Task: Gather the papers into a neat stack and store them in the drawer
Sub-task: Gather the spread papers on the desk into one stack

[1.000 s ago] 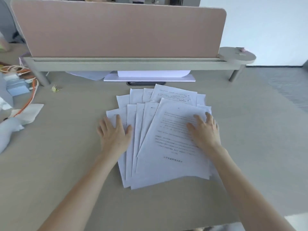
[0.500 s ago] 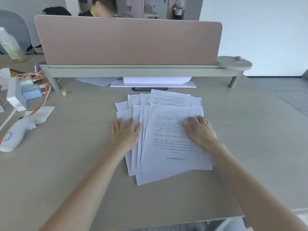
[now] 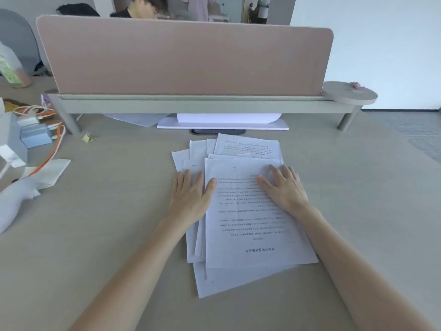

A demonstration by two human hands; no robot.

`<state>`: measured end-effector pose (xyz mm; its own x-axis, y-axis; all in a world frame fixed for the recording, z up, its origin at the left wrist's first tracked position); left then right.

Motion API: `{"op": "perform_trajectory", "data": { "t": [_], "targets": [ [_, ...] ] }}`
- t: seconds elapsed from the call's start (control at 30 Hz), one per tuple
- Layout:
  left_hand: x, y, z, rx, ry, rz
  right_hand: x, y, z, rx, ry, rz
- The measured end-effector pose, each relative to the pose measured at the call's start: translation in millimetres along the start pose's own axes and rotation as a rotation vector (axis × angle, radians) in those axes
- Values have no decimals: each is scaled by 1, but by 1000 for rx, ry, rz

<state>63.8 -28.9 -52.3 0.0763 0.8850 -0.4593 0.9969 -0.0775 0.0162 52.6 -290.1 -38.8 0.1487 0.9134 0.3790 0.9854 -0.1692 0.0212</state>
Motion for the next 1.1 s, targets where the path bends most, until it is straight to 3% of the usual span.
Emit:
{"op": "perform_trajectory", "data": {
  "t": [0.07,0.17,0.43,0.6,0.77,0.9,0.97,1.1],
  "targets": [
    [6,-8,-7,-10,7,-88,-4,-8,-8,-21,57,78],
    [10,-19,-11,-21,55,-133,-8,-21,-20,-125,-75,161],
    [-4,-18,-6,30,-3,-37,27,-34,-7,-61,16,34],
    [11,-14,-16,19,-71,-111,15,-32,-14,-98,-57,127],
    [-3,-15,-9,18,-53,-56,33,-32,-9,-48,42,46],
    [-13,-10,-16,-31,-216,-20,32,-26,-11,4,201,94],
    [-11,-12,-25,-43,-412,-20,24,-25,-16,5,330,168],
    [6,-16,-39,-123,-677,-188,19,-27,-23,-38,372,197]
  ]
}}
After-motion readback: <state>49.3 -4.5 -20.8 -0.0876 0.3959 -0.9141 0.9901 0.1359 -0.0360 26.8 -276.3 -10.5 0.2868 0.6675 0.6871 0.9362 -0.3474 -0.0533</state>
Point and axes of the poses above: each hand's wrist, its own y-axis towards the middle knuckle, its own z-axis out of the palm, x = y × z, the point moved 5 cm from there along y, towards the middle knuckle, and after that the axes turned 4 degrees about -y, right-handed, at the moved point
